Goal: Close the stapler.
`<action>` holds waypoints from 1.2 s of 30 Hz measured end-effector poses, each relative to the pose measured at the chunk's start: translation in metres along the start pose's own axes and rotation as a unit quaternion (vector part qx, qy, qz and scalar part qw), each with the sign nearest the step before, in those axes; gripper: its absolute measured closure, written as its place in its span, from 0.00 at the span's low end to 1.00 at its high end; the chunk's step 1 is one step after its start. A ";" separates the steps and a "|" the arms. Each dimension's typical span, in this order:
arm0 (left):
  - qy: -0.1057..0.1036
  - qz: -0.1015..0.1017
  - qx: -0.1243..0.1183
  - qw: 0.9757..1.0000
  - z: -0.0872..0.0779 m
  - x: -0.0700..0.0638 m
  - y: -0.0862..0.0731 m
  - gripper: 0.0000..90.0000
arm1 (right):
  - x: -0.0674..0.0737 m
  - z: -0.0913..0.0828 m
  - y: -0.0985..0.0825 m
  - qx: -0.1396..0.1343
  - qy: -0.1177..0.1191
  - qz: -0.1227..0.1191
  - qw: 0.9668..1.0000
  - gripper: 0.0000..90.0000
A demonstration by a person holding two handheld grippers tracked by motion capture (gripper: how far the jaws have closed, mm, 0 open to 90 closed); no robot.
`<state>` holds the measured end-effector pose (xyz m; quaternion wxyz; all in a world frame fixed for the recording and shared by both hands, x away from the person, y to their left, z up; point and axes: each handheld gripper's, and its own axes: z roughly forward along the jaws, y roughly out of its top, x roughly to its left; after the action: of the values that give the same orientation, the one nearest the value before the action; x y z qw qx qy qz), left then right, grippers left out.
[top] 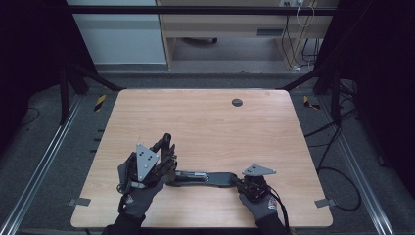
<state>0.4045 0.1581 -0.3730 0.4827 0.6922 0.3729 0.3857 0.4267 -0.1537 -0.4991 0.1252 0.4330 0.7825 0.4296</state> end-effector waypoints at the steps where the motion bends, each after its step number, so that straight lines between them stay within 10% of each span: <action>1: -0.001 0.003 0.001 1.000 0.000 -0.001 0.000 0.67 | 0.000 0.000 0.000 0.000 0.000 0.000 1.000 1.00; 36: -0.014 0.106 0.004 0.994 0.027 -0.062 -0.002 0.60 | 0.000 0.000 -0.001 -0.001 0.004 -0.002 1.000 1.00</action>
<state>0.4024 0.0936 -0.3925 0.4419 0.7351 0.2920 0.4232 0.4261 -0.1540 -0.4993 0.1237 0.4295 0.7837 0.4312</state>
